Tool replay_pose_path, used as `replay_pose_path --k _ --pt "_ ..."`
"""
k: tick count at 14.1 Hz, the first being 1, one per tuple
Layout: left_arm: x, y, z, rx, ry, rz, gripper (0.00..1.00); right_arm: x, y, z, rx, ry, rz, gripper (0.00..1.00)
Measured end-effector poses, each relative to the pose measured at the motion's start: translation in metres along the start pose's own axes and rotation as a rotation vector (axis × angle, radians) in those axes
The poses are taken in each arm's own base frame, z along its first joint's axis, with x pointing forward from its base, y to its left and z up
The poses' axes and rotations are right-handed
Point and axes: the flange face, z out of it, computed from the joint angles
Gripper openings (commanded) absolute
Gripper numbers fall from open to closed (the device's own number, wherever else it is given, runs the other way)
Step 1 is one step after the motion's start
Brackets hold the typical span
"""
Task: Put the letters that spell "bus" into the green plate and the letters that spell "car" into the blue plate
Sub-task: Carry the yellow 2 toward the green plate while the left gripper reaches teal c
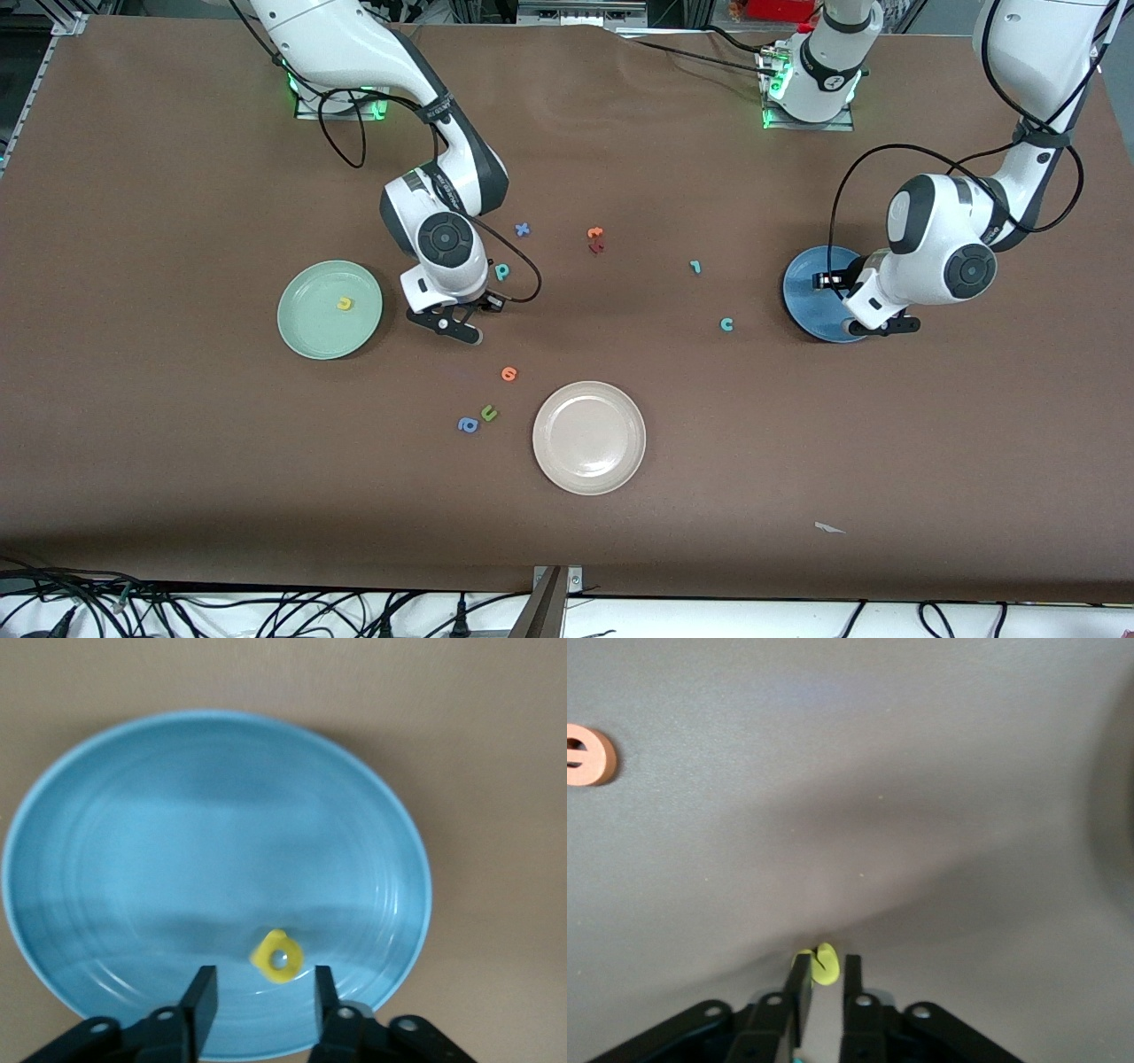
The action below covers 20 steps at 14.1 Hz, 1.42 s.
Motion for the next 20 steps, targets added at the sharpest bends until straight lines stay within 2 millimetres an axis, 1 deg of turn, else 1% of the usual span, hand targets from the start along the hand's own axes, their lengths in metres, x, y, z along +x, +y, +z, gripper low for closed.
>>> replay_pose_path --k 2,4,5,6,7,8,9,10,12,14,15,18,20 --pt "0.000 0.009 -0.024 0.006 0.012 0.006 0.99 -0.004 -0.005 0.010 0.009 0.009 -0.005 0.54" --pt "-0.002 0.026 -0.047 0.008 0.040 -0.011 0.99 -0.006 -0.009 0.016 0.020 0.018 -0.010 0.53" --pt "-0.001 0.037 -0.057 0.002 0.057 -0.031 0.99 -0.007 -0.009 0.018 0.020 0.018 -0.010 0.52" --pt "0.001 0.049 -0.065 -0.014 0.072 -0.053 0.99 -0.007 -0.008 0.021 0.016 0.016 -0.010 0.46" --pt "0.002 0.063 -0.071 -0.031 0.082 -0.074 0.99 -0.008 -0.007 0.021 0.016 0.016 -0.010 0.36" --pt "0.002 0.076 -0.074 -0.042 0.091 -0.093 0.99 -0.008 -0.007 0.021 0.016 0.016 -0.010 0.32" --pt "0.004 0.090 -0.074 -0.051 0.107 -0.112 0.99 -0.008 -0.007 0.021 0.017 0.017 -0.010 0.32" --pt "0.006 0.106 -0.069 -0.062 0.127 -0.136 0.99 -0.008 -0.007 0.020 0.017 0.017 -0.010 0.32" --pt "0.010 0.137 -0.050 -0.084 0.152 -0.178 0.98 -0.009 -0.007 0.021 0.018 0.017 -0.011 0.31" --pt "0.014 0.154 -0.029 -0.103 0.159 -0.206 0.97 -0.009 -0.007 0.021 0.020 0.019 -0.011 0.16" --pt "0.017 0.158 -0.020 -0.111 0.160 -0.215 0.96 -0.009 -0.007 0.020 0.021 0.019 -0.011 0.13" --pt "0.025 0.163 0.003 -0.124 0.168 -0.229 0.96 -0.009 -0.006 0.020 0.020 0.018 -0.010 0.13" --pt "0.028 0.165 0.014 -0.093 0.176 -0.237 0.96 -0.009 -0.005 0.020 0.017 0.017 -0.011 0.13"
